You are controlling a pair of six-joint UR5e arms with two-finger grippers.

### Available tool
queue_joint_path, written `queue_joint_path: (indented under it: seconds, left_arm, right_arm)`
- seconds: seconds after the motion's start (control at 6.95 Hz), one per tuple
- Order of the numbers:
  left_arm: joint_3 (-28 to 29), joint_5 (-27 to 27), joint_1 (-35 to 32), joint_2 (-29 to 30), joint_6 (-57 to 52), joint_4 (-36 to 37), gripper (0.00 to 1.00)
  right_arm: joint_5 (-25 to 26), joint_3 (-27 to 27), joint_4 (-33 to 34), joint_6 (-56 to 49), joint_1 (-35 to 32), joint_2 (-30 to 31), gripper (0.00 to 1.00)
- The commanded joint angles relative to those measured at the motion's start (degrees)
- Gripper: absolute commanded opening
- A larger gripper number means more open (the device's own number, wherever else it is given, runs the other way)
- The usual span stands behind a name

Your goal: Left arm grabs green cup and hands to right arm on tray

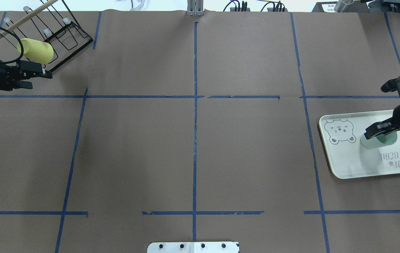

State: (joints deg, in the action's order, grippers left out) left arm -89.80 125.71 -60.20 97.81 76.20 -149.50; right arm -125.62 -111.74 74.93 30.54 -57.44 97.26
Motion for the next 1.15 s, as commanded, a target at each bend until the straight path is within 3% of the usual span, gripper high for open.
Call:
queue_joint_path:
  seconds: [0.0, 0.14, 0.29, 0.58, 0.86, 1.01]
  left_arm:
    - [-0.28, 0.14, -0.17, -2.34, -1.57, -0.17, 1.00]
    - [-1.85, 0.41, -0.87, -6.45, -8.02, -0.18, 1.00]
    - [-4.13, 0.41, -1.58, -11.89, -15.13, 0.35, 1.00]
    - [-4.33, 3.73, -12.42, -18.60, -38.27, 6.02, 1.00]
    - [-3.63, 3.23, -23.33, -18.80, -67.19, 24.50, 1.00]
    - [-3.89, 3.66, -25.82, -16.97, -74.46, 32.70, 1.00]
  right_arm:
    - [-2.07, -8.12, 0.57, -0.13, -7.74, 3.02, 1.00]
    - [-7.22, -6.92, 0.57, -0.48, -12.39, 3.98, 1.00]
    - [-7.36, -5.95, 0.57, -5.44, -15.22, 6.78, 1.00]
    - [-7.71, -2.88, 0.92, -16.17, -18.84, 10.57, 1.00]
    - [-7.71, -2.25, 6.59, -22.86, -22.43, 11.38, 1.00]
    - [-7.62, -2.34, 11.25, -28.29, -24.37, 10.77, 1.00]
